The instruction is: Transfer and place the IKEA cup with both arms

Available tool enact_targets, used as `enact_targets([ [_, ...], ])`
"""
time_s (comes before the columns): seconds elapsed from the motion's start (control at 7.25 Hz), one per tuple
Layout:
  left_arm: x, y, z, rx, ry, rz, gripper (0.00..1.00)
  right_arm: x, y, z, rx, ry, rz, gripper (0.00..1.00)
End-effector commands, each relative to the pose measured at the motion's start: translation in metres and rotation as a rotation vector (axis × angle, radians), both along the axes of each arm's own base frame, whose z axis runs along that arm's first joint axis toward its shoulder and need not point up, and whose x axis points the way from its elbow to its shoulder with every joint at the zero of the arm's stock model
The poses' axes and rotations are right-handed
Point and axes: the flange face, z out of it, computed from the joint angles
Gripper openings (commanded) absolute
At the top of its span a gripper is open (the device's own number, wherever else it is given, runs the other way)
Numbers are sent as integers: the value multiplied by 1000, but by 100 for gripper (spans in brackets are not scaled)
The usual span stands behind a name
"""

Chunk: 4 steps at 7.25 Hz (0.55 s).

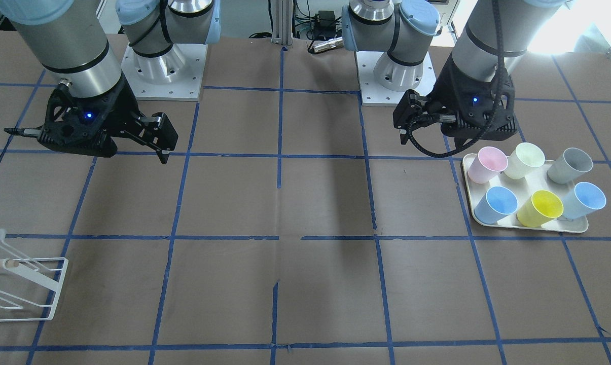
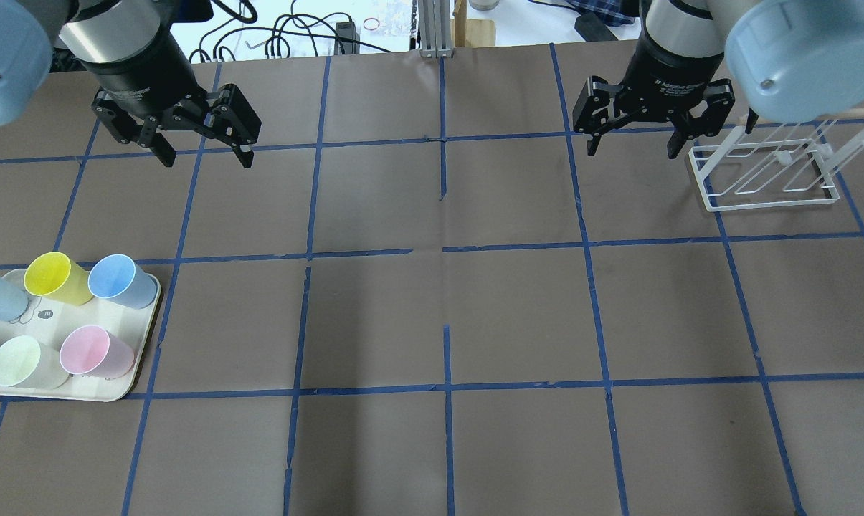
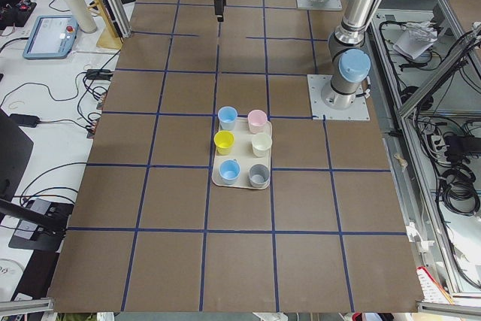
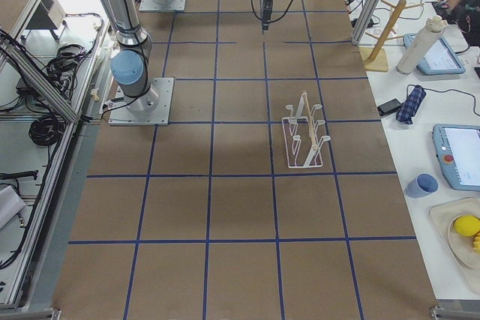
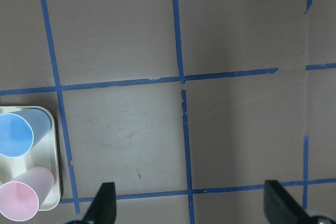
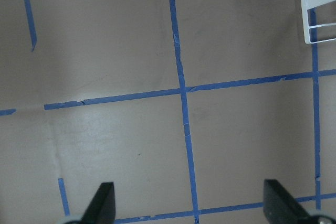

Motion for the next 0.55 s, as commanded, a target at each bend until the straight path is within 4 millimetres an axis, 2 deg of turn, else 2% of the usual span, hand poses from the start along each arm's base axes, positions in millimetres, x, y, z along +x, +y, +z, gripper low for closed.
enact_targets([
  [0.0,-1,2,1,-6,-1,-3,100,0,0,0,-2,1,0,100],
  [0.41,-1,-1,-1,-6,8,12,100,0,0,0,-2,1,0,100],
])
